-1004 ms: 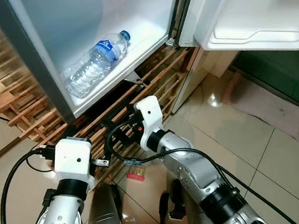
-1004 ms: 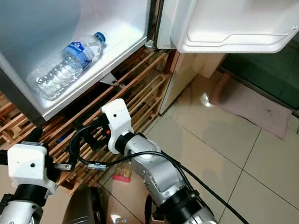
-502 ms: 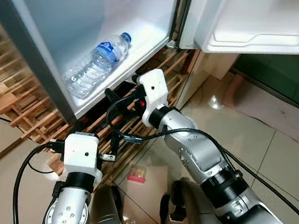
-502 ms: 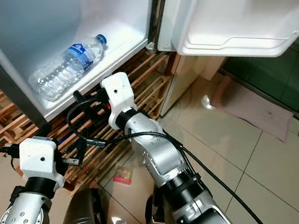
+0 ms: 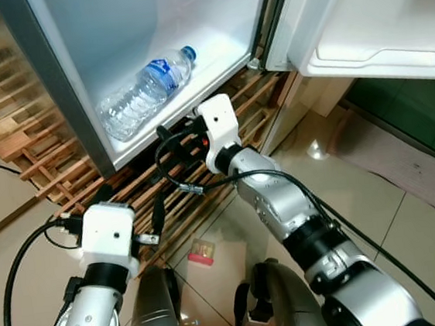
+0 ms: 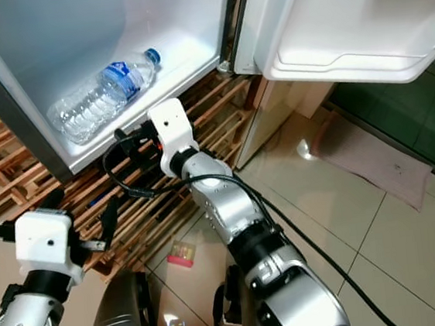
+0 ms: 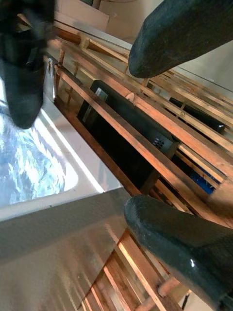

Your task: Restocking fridge

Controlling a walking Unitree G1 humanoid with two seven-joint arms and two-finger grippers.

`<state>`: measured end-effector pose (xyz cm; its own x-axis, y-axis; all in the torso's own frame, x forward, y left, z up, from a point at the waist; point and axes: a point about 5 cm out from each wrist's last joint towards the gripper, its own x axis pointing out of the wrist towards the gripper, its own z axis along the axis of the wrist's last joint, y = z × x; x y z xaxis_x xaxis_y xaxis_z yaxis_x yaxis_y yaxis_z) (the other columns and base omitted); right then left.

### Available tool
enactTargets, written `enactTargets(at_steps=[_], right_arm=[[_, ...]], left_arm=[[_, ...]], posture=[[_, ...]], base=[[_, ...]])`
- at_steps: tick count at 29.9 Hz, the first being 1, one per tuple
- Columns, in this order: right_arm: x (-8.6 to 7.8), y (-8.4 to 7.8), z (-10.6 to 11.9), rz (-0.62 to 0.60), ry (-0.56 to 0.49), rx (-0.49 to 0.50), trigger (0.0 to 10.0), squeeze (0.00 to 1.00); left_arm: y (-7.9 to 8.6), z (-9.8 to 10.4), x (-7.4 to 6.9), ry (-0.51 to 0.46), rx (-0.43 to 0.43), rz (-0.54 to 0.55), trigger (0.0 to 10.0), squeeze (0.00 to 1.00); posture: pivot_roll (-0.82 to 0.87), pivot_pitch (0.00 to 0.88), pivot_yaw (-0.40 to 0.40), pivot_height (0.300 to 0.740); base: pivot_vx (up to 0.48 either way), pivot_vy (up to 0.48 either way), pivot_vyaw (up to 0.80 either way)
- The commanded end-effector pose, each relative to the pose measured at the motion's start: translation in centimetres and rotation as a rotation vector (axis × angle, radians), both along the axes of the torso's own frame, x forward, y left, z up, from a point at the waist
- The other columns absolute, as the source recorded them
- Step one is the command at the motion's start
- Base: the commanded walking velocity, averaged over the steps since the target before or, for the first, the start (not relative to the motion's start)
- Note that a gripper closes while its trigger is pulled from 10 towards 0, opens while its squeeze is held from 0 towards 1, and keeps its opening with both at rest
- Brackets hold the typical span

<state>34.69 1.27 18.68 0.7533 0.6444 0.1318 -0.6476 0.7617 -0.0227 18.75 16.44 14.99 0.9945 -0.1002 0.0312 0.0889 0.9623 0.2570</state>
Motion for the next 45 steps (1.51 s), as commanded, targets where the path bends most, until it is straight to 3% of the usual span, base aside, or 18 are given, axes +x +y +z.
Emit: enactTargets(at_steps=[1, 12, 19, 27, 33, 45], right_arm=[[-0.9, 3.4, 1.8, 0.079, -0.024, 0.074, 10.0, 0.00], [-0.4, 5.5, 3.8, 0.105, -0.099, 0.068, 10.0, 0.00], [-0.3, 6.7, 3.1, 0.113, -0.064, 0.016, 10.0, 0.00], [-0.4, 6.2, 3.1, 0.122, -0.082, 0.070, 10.0, 0.00], [-0.6, 5.1, 1.0, 0.094, -0.023, 0.100, 10.0, 0.00], [-0.8, 5.5, 0.6, 0.104, 0.002, 0.083, 10.0, 0.00]], left_arm=[[-0.2, 0.0, -0.4, 0.009, 0.003, -0.003, 10.0, 0.00], [-0.5, 0.0, -0.7, 0.023, 0.000, -0.005, 10.0, 0.00], [-0.7, -0.1, -0.8, 0.026, -0.003, -0.002, 10.0, 0.00], [-0.8, -0.2, -1.0, 0.032, -0.009, 0.006, 10.0, 0.00], [-0.9, -0.3, -0.8, 0.031, -0.016, 0.002, 10.0, 0.00], [-0.9, -0.3, -0.9, 0.030, -0.015, 0.004, 10.0, 0.00]], posture=[[0.25, 0.236, -0.119, 0.660], [0.25, 0.245, -0.126, 0.660], [0.26, 0.249, -0.138, 0.660], [0.25, 0.255, -0.145, 0.660], [0.23, 0.252, -0.144, 0.660], [0.24, 0.245, -0.150, 0.660]], base=[[0.000, 0.000, 0.00], [0.000, 0.000, 0.00], [0.000, 0.000, 0.00], [0.000, 0.000, 0.00], [0.000, 0.000, 0.00], [0.000, 0.000, 0.00]])
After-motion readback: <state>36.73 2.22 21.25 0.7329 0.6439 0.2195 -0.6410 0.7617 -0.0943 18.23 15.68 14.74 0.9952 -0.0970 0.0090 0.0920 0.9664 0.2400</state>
